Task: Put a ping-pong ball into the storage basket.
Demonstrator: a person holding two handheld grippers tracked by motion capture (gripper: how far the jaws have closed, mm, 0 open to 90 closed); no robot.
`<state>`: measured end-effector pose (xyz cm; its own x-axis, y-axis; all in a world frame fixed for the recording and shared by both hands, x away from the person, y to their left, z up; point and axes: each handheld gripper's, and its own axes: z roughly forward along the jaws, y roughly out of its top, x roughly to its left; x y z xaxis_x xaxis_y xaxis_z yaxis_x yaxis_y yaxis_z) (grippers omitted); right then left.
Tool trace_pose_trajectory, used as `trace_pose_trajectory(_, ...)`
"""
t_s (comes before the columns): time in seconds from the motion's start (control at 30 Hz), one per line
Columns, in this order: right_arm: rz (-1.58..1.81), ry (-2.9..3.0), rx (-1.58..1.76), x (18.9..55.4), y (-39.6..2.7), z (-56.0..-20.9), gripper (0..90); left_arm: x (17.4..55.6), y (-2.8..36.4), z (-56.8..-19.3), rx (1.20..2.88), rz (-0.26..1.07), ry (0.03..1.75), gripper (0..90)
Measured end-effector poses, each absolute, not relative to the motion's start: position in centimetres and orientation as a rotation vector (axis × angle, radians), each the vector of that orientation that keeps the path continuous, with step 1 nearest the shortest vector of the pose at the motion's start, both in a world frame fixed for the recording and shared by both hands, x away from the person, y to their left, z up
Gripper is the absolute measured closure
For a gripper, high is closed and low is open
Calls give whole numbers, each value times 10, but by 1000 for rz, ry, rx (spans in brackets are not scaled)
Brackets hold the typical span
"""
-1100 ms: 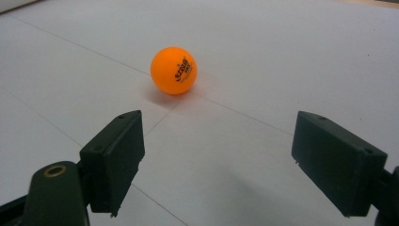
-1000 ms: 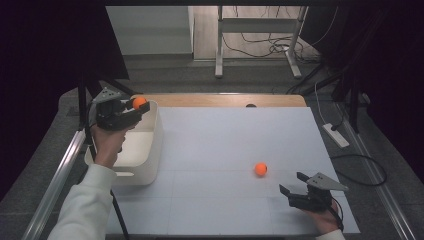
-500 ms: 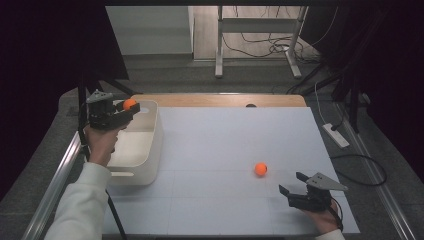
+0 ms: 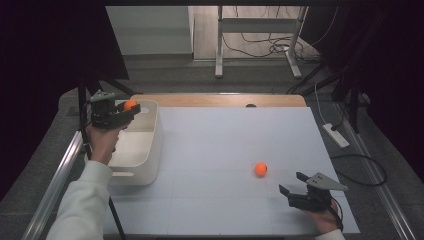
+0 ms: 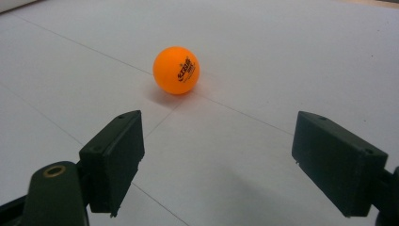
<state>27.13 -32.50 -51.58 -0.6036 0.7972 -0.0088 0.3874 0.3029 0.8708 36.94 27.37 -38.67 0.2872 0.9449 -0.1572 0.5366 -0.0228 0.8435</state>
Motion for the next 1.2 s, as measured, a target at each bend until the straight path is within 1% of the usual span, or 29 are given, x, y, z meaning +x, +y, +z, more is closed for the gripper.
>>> trace_pose_trajectory(0.5, 1233, 2134, 1057, 272, -325, -516, 175, 388, 276, -398, 1749, 549, 1444, 501)
trace_pose_trajectory(0.97, 1231, 2136, 1056, 272, -324, -517, 175, 399, 273, -410, 1836, 555, 1498, 500)
trace_pose_trajectory(1.2, 1227, 2137, 1056, 272, -324, -517, 175, 401, 271, -414, 1859, 533, 1508, 499)
